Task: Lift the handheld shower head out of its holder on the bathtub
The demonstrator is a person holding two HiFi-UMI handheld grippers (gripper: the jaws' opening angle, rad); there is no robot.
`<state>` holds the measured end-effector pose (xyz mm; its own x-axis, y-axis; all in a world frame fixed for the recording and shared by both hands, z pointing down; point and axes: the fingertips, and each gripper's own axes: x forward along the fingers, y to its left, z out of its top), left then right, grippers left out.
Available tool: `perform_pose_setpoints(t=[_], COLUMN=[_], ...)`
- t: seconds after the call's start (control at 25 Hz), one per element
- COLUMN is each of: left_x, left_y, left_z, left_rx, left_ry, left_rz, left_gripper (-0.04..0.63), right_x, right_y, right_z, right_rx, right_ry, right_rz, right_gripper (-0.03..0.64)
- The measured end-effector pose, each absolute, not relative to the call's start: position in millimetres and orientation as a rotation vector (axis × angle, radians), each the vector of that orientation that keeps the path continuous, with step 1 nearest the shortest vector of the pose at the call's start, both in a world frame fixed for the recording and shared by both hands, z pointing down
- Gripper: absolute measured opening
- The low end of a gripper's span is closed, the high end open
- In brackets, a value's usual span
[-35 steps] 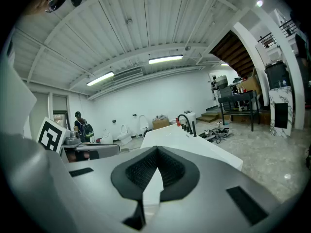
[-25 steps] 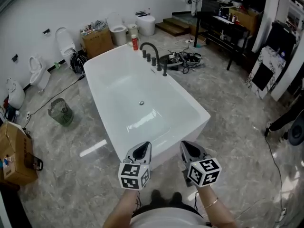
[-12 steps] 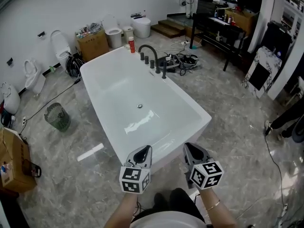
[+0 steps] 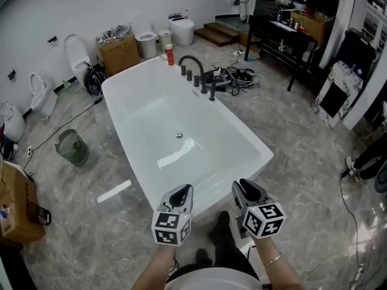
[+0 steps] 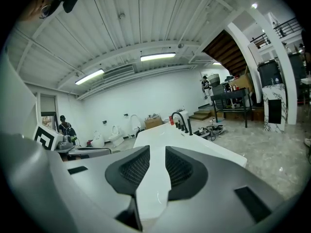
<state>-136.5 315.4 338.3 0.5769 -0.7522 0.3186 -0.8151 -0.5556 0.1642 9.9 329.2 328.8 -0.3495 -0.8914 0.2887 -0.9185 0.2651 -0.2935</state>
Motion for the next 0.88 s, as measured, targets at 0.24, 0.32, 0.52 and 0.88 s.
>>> perform_pose_setpoints(t=[0.24,0.32,0.52,0.88], left_x=[-111,-101,-69,-11], left_y=[242,207,118,-41], left_z=[362,369,387,415], left_rx=[2.480,2.465,2.414,2.342], left_ry=[-1.309,-1.312,-1.332,-1.393], left_rz=[0.330,0.336,0.359,0.397], left_gripper=[0.020,0.020,0.020,0.020], right_x=[33,43,79,149], right_y=[248,210,111,-70], right_z=[349,354,368,396], right_rx=[1.701,1.685,1.657,1.599], right_ry=[-2.456,-2.456,-2.449,-2.459], right_rz=[0.628,0.615,0.622,0.617], right_gripper=[0.118,0.118,0.118,0.118])
